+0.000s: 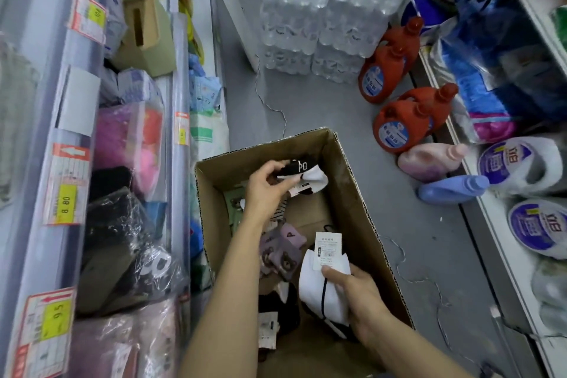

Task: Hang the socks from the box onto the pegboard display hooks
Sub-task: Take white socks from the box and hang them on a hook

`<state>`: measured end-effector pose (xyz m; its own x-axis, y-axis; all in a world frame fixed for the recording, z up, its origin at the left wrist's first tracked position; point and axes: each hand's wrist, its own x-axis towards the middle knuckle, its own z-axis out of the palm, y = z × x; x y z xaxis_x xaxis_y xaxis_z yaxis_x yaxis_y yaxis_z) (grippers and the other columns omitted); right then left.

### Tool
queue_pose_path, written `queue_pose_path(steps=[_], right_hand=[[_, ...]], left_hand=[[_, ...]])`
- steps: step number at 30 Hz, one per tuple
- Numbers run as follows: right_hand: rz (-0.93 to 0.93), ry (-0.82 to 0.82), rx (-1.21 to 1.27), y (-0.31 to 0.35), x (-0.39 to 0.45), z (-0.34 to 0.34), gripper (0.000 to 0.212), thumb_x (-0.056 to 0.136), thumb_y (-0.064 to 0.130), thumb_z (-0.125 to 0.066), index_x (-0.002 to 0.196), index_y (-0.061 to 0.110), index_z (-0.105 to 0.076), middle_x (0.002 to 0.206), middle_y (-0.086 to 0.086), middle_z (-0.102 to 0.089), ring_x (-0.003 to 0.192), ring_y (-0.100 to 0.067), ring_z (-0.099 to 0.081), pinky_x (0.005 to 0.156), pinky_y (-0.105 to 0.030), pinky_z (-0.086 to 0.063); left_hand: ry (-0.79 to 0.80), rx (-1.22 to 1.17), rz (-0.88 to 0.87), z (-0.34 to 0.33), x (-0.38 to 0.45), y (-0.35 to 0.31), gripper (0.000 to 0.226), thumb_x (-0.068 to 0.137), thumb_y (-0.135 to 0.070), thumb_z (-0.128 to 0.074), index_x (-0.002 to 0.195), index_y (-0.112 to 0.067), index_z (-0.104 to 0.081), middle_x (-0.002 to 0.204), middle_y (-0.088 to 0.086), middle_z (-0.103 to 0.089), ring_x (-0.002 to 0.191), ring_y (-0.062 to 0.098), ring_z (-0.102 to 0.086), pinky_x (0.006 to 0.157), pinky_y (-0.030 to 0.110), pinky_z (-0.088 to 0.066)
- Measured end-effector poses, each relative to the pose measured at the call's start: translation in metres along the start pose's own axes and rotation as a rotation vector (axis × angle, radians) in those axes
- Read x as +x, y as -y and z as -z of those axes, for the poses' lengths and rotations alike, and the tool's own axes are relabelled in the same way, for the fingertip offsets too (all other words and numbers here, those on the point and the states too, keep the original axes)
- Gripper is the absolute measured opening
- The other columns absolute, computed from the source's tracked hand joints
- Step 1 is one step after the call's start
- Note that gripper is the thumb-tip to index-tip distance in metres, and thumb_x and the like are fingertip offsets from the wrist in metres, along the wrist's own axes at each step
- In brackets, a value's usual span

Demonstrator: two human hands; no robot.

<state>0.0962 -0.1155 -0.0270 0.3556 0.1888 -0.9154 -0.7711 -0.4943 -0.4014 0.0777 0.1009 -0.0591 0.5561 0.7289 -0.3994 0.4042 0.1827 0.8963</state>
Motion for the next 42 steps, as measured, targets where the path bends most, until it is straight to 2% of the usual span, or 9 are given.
queue_pose_path(steps=[7, 11, 16, 20, 24, 27, 30, 35, 42], right_hand=[[0.037, -0.032, 0.045, 0.001, -0.004, 0.002, 0.021, 0.090, 0.006, -0.065, 0.108, 0.015, -0.066, 0.103, -0.013, -0.073, 0.094, -0.035, -0.069, 0.086, -0.047, -0.056], [0.036, -0.068, 0.064, 0.001, -0.004, 0.009, 0.020, 0.091, 0.010, -0.064, 0.110, 0.017, -0.063, 0.093, -0.003, -0.070, 0.087, -0.028, -0.066, 0.068, -0.033, -0.051], [0.016, -0.051, 0.047, 0.002, -0.002, 0.012, 0.020, 0.091, 0.009, -0.064, 0.111, 0.016, -0.064, 0.095, -0.005, -0.070, 0.093, -0.031, -0.066, 0.083, -0.040, -0.052], [0.033, -0.051, 0.035, 0.002, 0.004, 0.014, 0.022, 0.091, 0.009, -0.064, 0.112, 0.013, -0.065, 0.101, -0.007, -0.071, 0.094, -0.031, -0.067, 0.078, -0.037, -0.053], [0.076, -0.043, 0.003, -0.002, 0.008, 0.017, 0.024, 0.091, 0.010, -0.064, 0.115, 0.017, -0.065, 0.100, -0.003, -0.072, 0.093, -0.027, -0.068, 0.080, -0.036, -0.054], [0.125, -0.015, -0.019, -0.004, 0.006, 0.020, 0.023, 0.092, 0.010, -0.064, 0.111, 0.022, -0.064, 0.099, 0.003, -0.072, 0.093, -0.021, -0.068, 0.077, -0.033, -0.054], [0.153, 0.010, -0.030, -0.003, 0.003, 0.021, 0.022, 0.092, 0.011, -0.065, 0.109, 0.024, -0.065, 0.099, 0.004, -0.073, 0.091, -0.019, -0.069, 0.074, -0.031, -0.054], [0.222, 0.073, -0.052, 0.013, -0.009, 0.012, 0.022, 0.092, 0.012, -0.065, 0.112, 0.021, -0.067, 0.103, 0.003, -0.074, 0.098, -0.019, -0.070, 0.089, -0.040, -0.055], [0.395, 0.211, -0.073, 0.064, -0.037, -0.003, 0.021, 0.089, 0.011, -0.068, 0.109, 0.018, -0.069, 0.104, 0.003, -0.075, 0.098, -0.018, -0.071, 0.090, -0.038, -0.056]], left_hand=[[0.028, 0.378, 0.040, -0.012, -0.072, 0.064, 0.038, 0.068, 0.003, -0.081, 0.071, -0.032, -0.065, 0.124, -0.004, -0.066, 0.116, 0.013, -0.060, 0.101, 0.030, -0.046], [-0.104, 0.434, 0.264, -0.013, -0.114, 0.080, 0.026, 0.078, 0.005, -0.070, 0.085, -0.020, -0.070, 0.091, -0.006, -0.070, 0.094, 0.019, -0.068, 0.076, 0.022, -0.048], [0.074, 0.993, 0.459, -0.005, -0.135, 0.077, 0.025, 0.094, -0.014, -0.052, 0.107, -0.016, -0.073, 0.111, 0.006, -0.069, 0.100, 0.025, -0.066, 0.078, 0.031, -0.054], [-0.096, 0.840, 0.398, -0.026, -0.089, 0.050, 0.024, 0.094, -0.028, -0.056, 0.109, -0.015, -0.068, 0.112, 0.012, -0.068, 0.105, 0.031, -0.063, 0.080, 0.033, -0.050], [0.022, 0.813, 0.506, -0.064, -0.045, 0.062, 0.073, 0.075, -0.059, -0.073, 0.126, -0.011, -0.055, 0.121, 0.012, -0.065, 0.115, 0.033, -0.060, 0.087, 0.039, -0.050], [0.004, 0.931, 0.361, -0.075, -0.041, 0.080, 0.048, 0.081, -0.047, -0.071, 0.119, -0.018, -0.064, 0.119, 0.010, -0.066, 0.115, 0.030, -0.058, 0.091, 0.036, -0.048], [-0.096, 0.561, 0.333, -0.067, -0.045, 0.090, 0.028, 0.083, -0.029, -0.070, 0.110, -0.020, -0.068, 0.108, 0.007, -0.071, 0.101, 0.030, -0.063, 0.079, 0.033, -0.049], [-0.270, 0.059, 0.225, -0.025, -0.065, 0.068, 0.022, 0.086, -0.019, -0.074, 0.107, -0.019, -0.068, 0.100, -0.003, -0.073, 0.093, 0.015, -0.069, 0.087, 0.039, -0.056], [-0.377, -0.027, 0.090, 0.015, -0.098, 0.005, 0.014, 0.091, -0.027, -0.069, 0.103, -0.023, -0.062, 0.109, 0.000, -0.072, 0.096, 0.015, -0.067, 0.084, 0.040, -0.055]])
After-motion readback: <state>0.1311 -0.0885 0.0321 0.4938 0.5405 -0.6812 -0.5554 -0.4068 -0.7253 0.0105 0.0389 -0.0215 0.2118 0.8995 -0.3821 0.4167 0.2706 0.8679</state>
